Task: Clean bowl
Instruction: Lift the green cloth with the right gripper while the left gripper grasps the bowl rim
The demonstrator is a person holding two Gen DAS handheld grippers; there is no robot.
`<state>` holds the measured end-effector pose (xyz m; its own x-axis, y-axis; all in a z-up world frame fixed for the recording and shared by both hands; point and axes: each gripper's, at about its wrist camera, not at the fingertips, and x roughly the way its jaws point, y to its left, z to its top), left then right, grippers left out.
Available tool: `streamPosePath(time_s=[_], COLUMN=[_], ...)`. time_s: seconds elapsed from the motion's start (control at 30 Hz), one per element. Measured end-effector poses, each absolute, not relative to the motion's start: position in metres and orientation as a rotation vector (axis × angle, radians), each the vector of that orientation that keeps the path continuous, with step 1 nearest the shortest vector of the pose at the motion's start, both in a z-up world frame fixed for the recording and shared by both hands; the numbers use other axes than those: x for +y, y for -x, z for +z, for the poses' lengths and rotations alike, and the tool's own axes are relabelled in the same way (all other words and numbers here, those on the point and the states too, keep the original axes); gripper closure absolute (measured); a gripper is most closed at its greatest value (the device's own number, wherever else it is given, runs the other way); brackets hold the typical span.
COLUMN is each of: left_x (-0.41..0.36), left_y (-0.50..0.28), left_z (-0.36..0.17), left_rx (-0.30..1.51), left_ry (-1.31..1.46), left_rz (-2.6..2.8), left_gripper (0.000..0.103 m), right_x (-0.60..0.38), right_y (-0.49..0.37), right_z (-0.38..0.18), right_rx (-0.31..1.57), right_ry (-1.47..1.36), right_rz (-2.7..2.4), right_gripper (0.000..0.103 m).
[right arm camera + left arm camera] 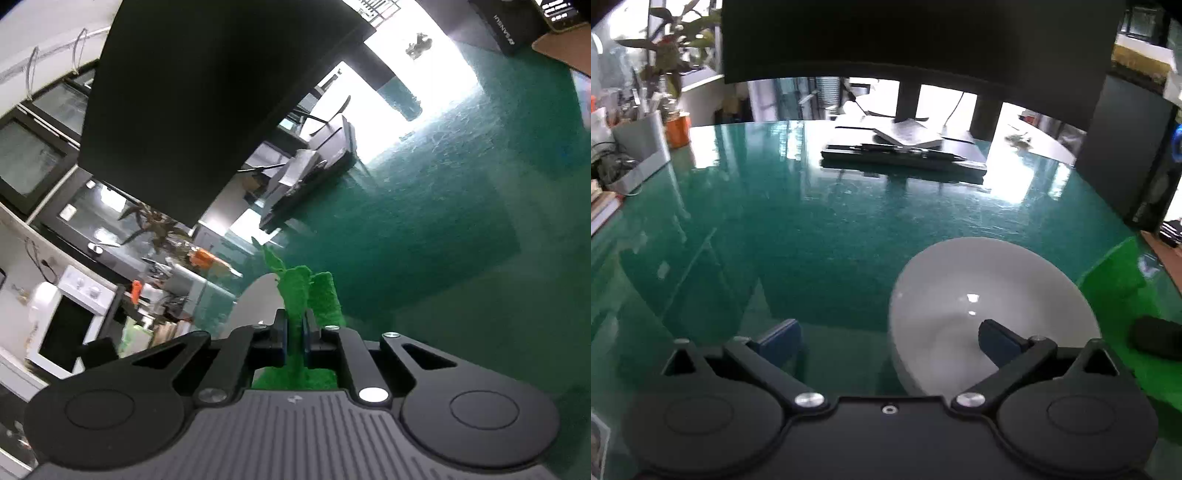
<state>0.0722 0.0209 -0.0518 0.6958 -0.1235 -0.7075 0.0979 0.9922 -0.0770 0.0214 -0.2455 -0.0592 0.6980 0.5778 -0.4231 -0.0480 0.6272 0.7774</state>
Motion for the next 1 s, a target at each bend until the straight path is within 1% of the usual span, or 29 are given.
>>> streamPosePath(time_s=[0.1, 0.27, 0.33, 0.37, 0.4, 0.43, 0.47, 0.5, 0.6, 0.63, 0.83, 1.0], left_x=[0.018, 0.027, 0.026, 0.024, 0.022, 0.021, 0.02, 0.02, 0.02, 0.02, 0.009, 0.008], left_y=[-0.066, -0.069, -0.07, -0.071, -0.071, -0.071, -0.072, -0.072, -0.073, -0.072, -0.065, -0.066], left_z=[-0.052, -0.056, -0.055, -0.053, -0.051, -0.05, -0.048, -0.047, -0.046, -0.046, -0.047, -0.048], left_rx=[0.757, 0.755, 0.76, 0.762, 0.759, 0.755, 0.751, 0.754, 0.777, 0.781, 0.784, 0.785], left_ry=[0.036, 0.093, 0.082, 0.059, 0.052, 0.049, 0.047, 0.054, 0.077, 0.083, 0.044, 0.035], left_rz=[-0.078, -0.12, -0.13, -0.124, -0.128, -0.137, -0.145, -0.167, -0.239, -0.252, -0.322, -0.331], left_gripper=[0.0, 0.001, 0.011, 0.023, 0.04, 0.049, 0.064, 0.075, 0.082, 0.083, 0.083, 0.083], right_x=[-0.242, -0.241, -0.242, -0.241, -0.241, -0.241, -0.241, -0.241, -0.24, -0.24, -0.239, -0.235], right_y=[-0.022, -0.018, -0.016, -0.016, -0.017, -0.016, -0.016, -0.016, -0.013, -0.011, -0.004, 0.007], right_z=[-0.061, -0.059, -0.058, -0.058, -0.058, -0.058, -0.058, -0.058, -0.057, -0.056, -0.054, -0.054], right_rx=[0.726, 0.716, 0.713, 0.713, 0.713, 0.713, 0.713, 0.712, 0.707, 0.7, 0.689, 0.7], right_ry=[-0.808, -0.761, -0.74, -0.73, -0.728, -0.729, -0.731, -0.727, -0.696, -0.685, -0.646, -0.546], right_rz=[0.386, 0.376, 0.363, 0.356, 0.354, 0.356, 0.357, 0.358, 0.353, 0.354, 0.374, 0.397], right_gripper=[0.094, 0.094, 0.094, 0.094, 0.094, 0.094, 0.094, 0.094, 0.094, 0.094, 0.094, 0.097])
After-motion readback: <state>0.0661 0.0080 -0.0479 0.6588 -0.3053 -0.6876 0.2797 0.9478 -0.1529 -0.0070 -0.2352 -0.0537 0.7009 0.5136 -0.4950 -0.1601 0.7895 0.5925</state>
